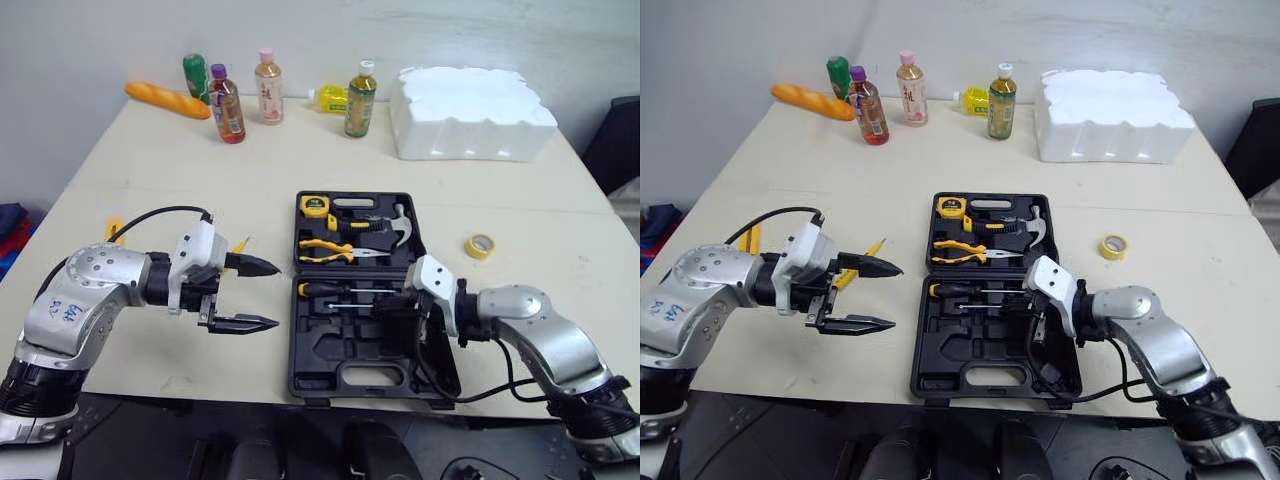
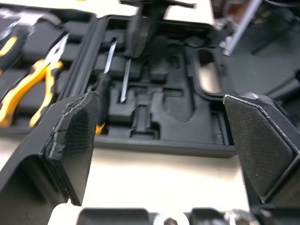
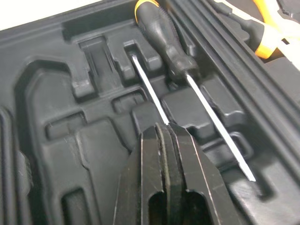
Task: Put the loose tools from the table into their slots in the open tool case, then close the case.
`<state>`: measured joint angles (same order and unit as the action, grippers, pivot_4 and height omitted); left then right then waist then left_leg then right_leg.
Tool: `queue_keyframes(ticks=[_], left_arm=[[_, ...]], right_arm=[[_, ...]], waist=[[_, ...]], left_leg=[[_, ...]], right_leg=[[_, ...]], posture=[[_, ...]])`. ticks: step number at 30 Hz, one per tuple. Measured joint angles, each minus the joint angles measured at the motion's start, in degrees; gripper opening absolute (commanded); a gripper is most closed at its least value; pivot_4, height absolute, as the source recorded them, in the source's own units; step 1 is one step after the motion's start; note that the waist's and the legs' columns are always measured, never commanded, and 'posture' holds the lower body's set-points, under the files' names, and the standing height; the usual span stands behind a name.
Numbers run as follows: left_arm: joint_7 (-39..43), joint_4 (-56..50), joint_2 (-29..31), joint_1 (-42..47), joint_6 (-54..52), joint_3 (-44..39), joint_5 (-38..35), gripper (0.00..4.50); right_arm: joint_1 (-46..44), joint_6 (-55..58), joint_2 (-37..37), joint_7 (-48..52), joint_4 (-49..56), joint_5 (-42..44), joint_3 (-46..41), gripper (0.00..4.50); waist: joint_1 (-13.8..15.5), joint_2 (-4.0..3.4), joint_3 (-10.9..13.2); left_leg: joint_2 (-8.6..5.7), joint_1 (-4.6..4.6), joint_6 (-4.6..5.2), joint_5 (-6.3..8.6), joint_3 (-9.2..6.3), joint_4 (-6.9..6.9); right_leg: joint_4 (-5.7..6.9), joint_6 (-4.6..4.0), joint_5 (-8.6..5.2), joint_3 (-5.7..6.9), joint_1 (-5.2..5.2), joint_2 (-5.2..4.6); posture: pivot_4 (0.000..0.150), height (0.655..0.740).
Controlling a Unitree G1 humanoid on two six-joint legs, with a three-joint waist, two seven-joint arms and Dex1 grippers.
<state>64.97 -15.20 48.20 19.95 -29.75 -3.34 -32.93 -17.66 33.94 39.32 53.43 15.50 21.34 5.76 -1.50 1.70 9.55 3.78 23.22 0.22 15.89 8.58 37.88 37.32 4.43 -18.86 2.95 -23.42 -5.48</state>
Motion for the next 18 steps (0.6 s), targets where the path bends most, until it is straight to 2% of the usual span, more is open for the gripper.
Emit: queue_keyframes(ticks=[2, 4, 6, 10, 13, 16, 18], left_arm=[[-3.8, -0.1, -1.3, -3.4, -1.4, -3.8, -1.1, 4.50], [-7.5, 0.0, -2.5, -9.6, -4.5, -10.4, -3.7, 4.50], [-9.0, 0.2, -2.6, -13.6, -6.0, -14.8, -5.0, 4.50], [-13.1, 1.3, -3.5, -25.9, -9.3, -30.0, -7.3, 4.50], [-15.5, 2.4, -3.7, -29.4, -10.3, -37.3, -7.7, 4.50], [-18.6, 6.5, -4.6, -32.3, -8.9, -44.3, -7.3, 4.50], [-22.8, 16.4, -4.6, -33.3, -6.4, -52.5, -5.4, 4.50]], right_arm=[[-0.2, 3.0, 0.8, -1.4, 0.3, 3.5, -6.9, 0.02], [1.9, 6.2, 6.0, -0.6, 1.0, 7.5, -16.6, 0.65], [4.4, 6.7, 9.3, 1.1, 1.0, 9.3, -22.6, 1.20], [12.0, 7.4, 15.6, 3.9, -5.0, 10.5, -35.5, 3.08], [13.4, 7.0, 17.5, 3.8, -9.0, 9.6, -40.2, 4.29], [16.1, 3.6, 19.1, 4.7, -14.1, 8.1, -42.7, 4.43], [17.1, 0.5, 20.4, 4.5, -21.4, 5.6, -45.3, 4.43]], waist=[[-0.1, -0.20, 0.1], [0.0, -0.28, 0.2], [0.0, -0.26, 0.2], [-0.3, -0.24, 0.2], [-0.2, -0.25, 0.2], [-0.2, -0.25, 0.2], [-0.2, -0.25, 0.2]], left_leg=[[-0.01, 0.00, 0.01, 0.00, 0.03, -0.01], [0.03, 0.01, 0.01, 0.00, -0.03, -0.06], [0.05, -0.02, 0.01, 0.00, -0.07, -0.18], [0.01, -0.14, 0.25, 0.10, -0.04, -0.38], [0.02, -0.23, 0.25, 0.07, -0.06, -0.42], [-0.02, -0.26, 0.23, 0.04, -0.06, -0.64], [-0.02, -0.25, 0.19, 0.06, -0.04, -0.71]], right_leg=[[0.03, 0.00, 0.00, -0.04, -0.05, -0.03], [-0.02, -0.03, -0.04, 0.05, -0.04, -0.01], [-0.15, -0.03, -0.04, 0.09, 0.00, 0.02], [-0.26, 0.00, -0.02, 0.05, 0.05, -0.03], [-0.26, -0.05, -0.01, 0.08, 0.08, -0.04], [-0.35, -0.09, -0.02, 0.08, 0.07, -0.07], [-0.40, -0.22, -0.09, 0.11, 0.00, -0.07]], posture=[[0.150, 0.7355], [0.150, 0.7355], [0.150, 0.7355], [0.150, 0.7355], [0.150, 0.7355], [0.150, 0.7355], [0.150, 0.7355]])
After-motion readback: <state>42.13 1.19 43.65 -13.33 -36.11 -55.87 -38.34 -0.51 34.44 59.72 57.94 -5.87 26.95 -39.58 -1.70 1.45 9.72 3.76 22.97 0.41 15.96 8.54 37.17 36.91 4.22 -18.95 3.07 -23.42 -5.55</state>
